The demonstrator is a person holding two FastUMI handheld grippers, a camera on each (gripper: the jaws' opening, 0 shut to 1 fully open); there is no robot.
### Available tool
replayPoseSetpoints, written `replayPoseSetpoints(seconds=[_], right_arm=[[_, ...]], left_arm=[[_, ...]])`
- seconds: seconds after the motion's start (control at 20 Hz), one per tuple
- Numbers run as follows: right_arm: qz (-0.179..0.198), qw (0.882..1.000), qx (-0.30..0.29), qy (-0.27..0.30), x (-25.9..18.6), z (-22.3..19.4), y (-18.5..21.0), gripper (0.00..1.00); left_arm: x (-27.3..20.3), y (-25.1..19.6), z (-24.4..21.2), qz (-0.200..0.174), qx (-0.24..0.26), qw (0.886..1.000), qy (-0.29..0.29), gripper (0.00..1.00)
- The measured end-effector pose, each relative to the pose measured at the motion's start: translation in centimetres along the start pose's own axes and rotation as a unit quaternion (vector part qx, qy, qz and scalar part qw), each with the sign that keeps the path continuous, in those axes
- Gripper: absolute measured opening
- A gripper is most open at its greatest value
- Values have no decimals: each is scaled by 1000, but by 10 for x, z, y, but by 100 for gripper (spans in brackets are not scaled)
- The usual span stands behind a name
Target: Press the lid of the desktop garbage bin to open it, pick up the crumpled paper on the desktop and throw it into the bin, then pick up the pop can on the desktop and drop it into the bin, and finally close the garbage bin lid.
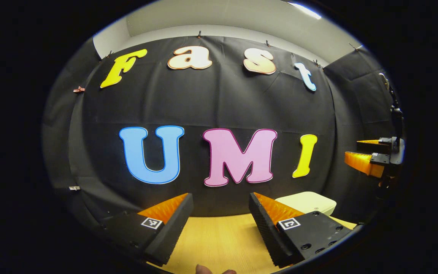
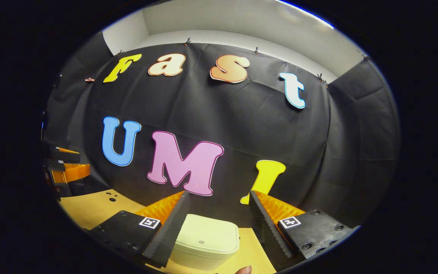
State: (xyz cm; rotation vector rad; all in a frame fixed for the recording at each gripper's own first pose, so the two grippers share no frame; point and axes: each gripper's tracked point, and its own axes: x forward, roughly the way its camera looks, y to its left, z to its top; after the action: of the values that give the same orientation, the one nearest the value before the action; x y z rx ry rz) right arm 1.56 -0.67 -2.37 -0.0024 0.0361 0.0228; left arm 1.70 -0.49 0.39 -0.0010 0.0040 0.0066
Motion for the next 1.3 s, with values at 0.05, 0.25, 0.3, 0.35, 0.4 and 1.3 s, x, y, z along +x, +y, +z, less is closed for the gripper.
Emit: replayPoseSetpoints(seconds=[0.05,0.25,0.3,0.35,0.4,1.3], right_arm=[[1,1000,1,2,0,-1,-1,97],[1,1000,3,3,4,-4,-5,96],[4,1000,3,5,4,-5,-4,97],[7,1000,2,7,5,-8,-4,97],[16,1000,3,11,5,-10,0,98],[102,984,48,134,46,-139,32,6]], left_arm=[[0,1,1,2,-2,1000,0,95],[1,0,-2,4,0,1000,4,95],[2,0,-3,5,1,1000,3,95],[3,0,-3,5,2,1000,3,95],[2,-1,-3,6,3,1000,3,95],[3,-9,-21,16,4,1000,18,95]])
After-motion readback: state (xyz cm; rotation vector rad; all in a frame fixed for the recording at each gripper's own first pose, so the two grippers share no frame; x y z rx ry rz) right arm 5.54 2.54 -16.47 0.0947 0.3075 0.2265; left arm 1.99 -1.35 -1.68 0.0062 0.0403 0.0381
